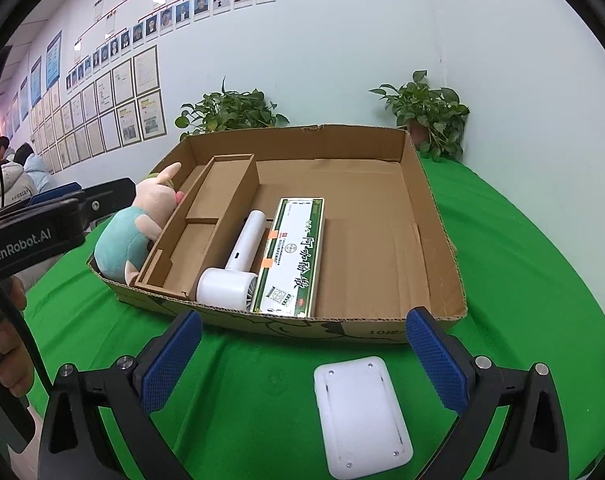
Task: Organize objects
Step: 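Withdraw the right gripper and move toward the white rectangular device, then grasp the white rectangular device with the right gripper, then lift the white device and carry it over the box with the right gripper, then lower the white device beside the medicine box and open the right gripper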
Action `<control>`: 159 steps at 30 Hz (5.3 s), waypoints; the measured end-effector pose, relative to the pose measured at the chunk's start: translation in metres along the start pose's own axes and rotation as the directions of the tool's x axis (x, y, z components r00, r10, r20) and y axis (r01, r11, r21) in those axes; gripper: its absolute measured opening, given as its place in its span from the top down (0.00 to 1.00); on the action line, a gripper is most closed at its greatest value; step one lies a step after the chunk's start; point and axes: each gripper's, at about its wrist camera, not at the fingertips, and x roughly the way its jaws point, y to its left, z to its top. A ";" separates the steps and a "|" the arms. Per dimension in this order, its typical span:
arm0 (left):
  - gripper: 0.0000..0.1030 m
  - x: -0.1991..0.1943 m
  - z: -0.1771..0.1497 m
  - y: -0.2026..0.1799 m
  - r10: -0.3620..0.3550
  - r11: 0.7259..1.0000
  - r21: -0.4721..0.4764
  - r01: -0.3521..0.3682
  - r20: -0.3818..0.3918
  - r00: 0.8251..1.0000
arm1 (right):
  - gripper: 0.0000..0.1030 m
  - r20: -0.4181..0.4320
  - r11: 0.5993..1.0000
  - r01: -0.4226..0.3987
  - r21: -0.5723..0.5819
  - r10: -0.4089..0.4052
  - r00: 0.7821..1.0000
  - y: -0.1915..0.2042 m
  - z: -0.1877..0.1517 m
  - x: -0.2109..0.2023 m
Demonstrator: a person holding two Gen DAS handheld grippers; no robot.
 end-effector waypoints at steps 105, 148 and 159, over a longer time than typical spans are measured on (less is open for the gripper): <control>0.83 0.009 0.018 -0.068 -0.678 0.734 -0.209 0.646 -0.266 0.685 | 0.39 -0.006 0.983 -0.177 -0.049 0.176 0.984 -0.004 -0.011 -0.019; 0.83 0.206 0.018 -0.109 -0.645 0.757 -0.370 0.539 -0.555 0.525 | 0.39 -0.402 0.960 -0.215 0.179 0.270 0.875 -0.106 0.063 0.246; 0.81 0.195 0.016 -0.108 -0.550 0.826 -0.280 0.488 -0.587 0.594 | 0.39 -0.447 0.966 -0.199 0.163 0.252 0.858 -0.107 0.081 0.299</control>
